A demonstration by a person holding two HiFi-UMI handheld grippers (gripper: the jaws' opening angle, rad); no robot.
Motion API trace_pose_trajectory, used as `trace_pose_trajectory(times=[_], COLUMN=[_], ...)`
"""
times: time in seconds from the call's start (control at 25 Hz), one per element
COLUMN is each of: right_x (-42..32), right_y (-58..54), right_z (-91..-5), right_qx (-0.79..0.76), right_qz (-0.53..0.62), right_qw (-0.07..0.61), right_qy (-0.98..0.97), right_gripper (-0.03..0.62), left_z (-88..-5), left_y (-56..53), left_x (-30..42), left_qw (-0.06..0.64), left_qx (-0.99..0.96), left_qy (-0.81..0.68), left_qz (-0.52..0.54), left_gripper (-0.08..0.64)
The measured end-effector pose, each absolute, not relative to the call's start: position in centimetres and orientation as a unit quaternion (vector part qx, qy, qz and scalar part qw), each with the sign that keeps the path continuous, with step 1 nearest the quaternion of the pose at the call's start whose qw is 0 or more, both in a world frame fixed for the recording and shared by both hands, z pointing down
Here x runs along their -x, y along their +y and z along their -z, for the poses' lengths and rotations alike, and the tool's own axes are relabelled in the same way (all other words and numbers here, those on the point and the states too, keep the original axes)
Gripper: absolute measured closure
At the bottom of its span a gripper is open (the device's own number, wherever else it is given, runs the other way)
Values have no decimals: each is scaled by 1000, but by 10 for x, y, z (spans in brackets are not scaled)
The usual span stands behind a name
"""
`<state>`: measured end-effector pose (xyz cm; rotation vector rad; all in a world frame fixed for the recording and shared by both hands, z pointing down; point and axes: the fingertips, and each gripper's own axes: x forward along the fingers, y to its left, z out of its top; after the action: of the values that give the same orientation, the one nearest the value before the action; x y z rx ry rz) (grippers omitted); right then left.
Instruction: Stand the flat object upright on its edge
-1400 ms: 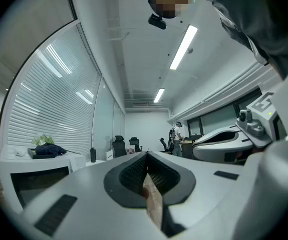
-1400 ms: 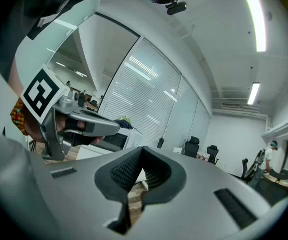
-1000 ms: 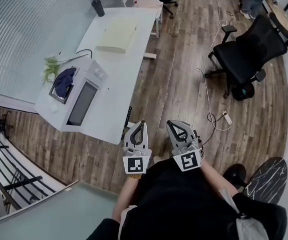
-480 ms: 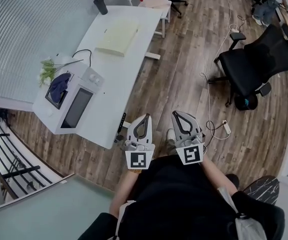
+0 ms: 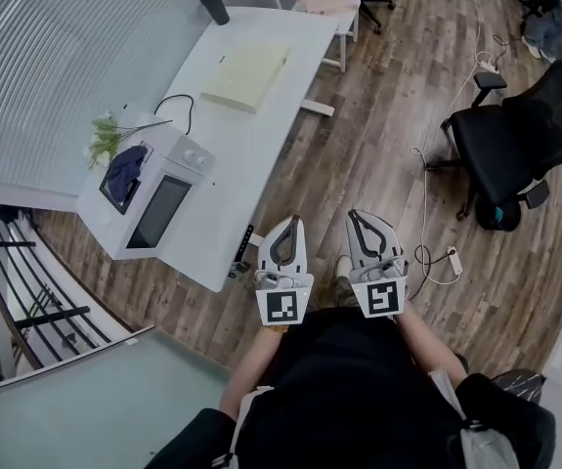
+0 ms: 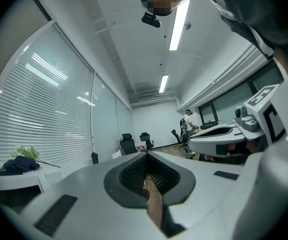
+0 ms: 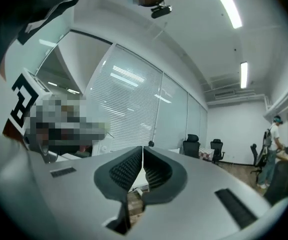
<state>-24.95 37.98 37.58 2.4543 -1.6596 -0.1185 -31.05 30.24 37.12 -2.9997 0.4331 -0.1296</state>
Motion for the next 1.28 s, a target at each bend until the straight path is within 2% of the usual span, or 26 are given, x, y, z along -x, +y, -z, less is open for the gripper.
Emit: trace_pose_trajectory(times=[0.08, 0.16, 0.32, 0.44, 0.52, 0.68, 0.88, 1.16, 1.28], right_x=[241, 235, 233, 220, 210, 199, 186, 168, 147], right_y=[375, 371, 354, 343, 337, 330, 317, 293, 282], right_z=[-367, -366, -371, -364, -364, -354, -362, -379, -385], right_qx=[-832, -832, -810, -822, -825, -844, -844, -844, -842], right_qz=[39, 33, 38, 49, 56, 52, 47, 26, 27], right_qw=[44, 34, 92, 97, 140, 101, 155, 160, 150], right_qy=[-552, -553, -577, -559, -545, -525, -511, -511, -518], right_gripper=[586, 586, 586, 586, 586, 586, 586, 586, 586], left_z=[-367, -369, -373, -377, -380, -380, -395, -403, -405], left_y=[299, 295, 277, 257, 243, 224, 204, 174, 169], left_x=[305, 302, 297, 292, 287, 282, 280, 270, 257], left_qw=[52, 59, 44, 36, 31, 20, 1, -18, 10], left_qx=[987, 987, 987, 989, 990, 993, 995, 993, 992], left_qy=[145, 141, 145, 139, 130, 110, 96, 114, 114], left_qz=[40, 47, 47, 44, 38, 27, 33, 38, 46], left_gripper=[554, 552, 552, 552, 554, 552, 554, 554, 554])
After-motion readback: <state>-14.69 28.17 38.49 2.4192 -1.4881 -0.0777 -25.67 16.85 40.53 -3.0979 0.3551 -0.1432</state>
